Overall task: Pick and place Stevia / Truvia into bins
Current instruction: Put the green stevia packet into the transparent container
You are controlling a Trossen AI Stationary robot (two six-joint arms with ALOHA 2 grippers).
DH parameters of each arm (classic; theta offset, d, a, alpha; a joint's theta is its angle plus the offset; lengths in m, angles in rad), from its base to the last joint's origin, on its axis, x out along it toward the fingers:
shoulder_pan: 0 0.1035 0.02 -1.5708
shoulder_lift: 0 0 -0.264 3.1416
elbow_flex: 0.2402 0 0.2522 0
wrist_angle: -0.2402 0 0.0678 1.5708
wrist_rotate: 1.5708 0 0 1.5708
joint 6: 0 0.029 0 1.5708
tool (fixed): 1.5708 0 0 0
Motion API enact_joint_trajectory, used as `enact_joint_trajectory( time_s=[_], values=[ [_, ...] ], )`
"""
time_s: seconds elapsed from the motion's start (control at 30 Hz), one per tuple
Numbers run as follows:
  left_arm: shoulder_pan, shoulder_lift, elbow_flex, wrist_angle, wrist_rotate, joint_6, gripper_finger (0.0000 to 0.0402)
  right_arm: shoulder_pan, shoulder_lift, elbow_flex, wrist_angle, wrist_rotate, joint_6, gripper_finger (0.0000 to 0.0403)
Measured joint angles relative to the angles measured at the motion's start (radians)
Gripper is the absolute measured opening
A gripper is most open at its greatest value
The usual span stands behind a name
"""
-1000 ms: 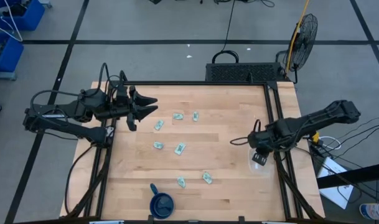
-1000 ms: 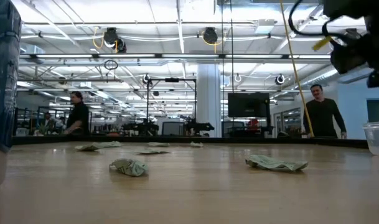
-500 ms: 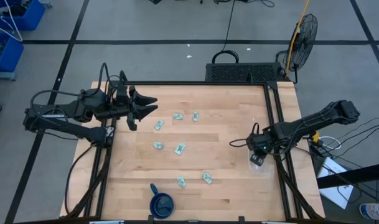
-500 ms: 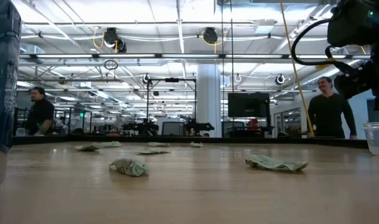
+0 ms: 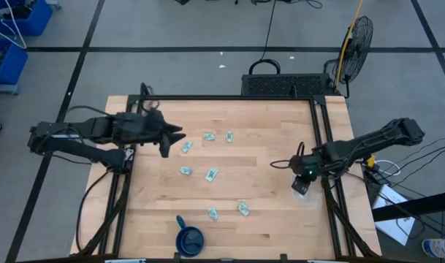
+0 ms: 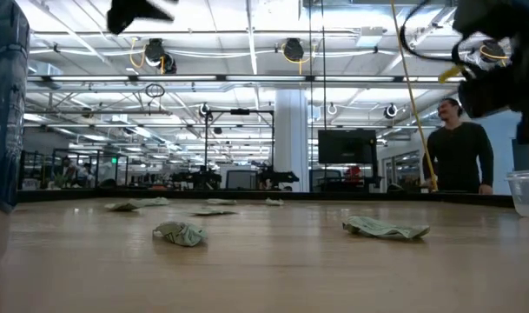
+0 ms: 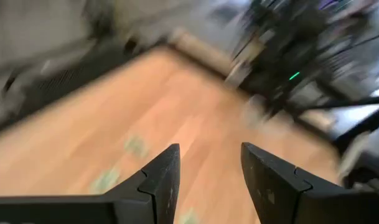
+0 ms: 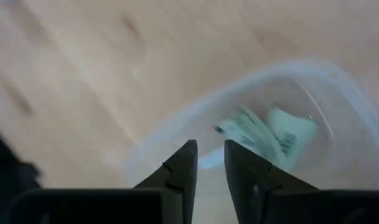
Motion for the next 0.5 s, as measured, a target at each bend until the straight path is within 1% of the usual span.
enact_joint_trajectory(
  time_s=[0.13,0.23,0.27,0.37,0.43,0.5],
  values=[
    [0.000,0.058,0.000,-0.176,-0.032,-0.128,0.0175,0.000,-0.029,0.100,0.015,0.007,-0.029,0.0062],
    [0.000,0.122,0.000,-0.258,-0.037,-0.211,0.0175,0.000,-0.038,0.170,0.105,0.086,-0.075,0.0055],
    [0.000,0.146,0.000,-0.284,-0.036,-0.227,0.0175,0.000,-0.040,0.185,0.168,0.125,-0.096,0.0055],
    [0.001,0.230,-0.004,-0.324,-0.041,-0.213,0.0175,-0.013,-0.040,0.194,0.441,0.225,-0.169,0.0058],
    [0.002,0.286,-0.027,-0.328,-0.062,-0.194,0.0175,-0.030,-0.036,0.192,0.621,0.266,-0.244,0.0060],
    [0.007,0.338,-0.048,-0.320,-0.078,-0.200,0.0175,-0.054,-0.031,0.186,0.755,0.289,-0.324,0.0063]
  ],
)
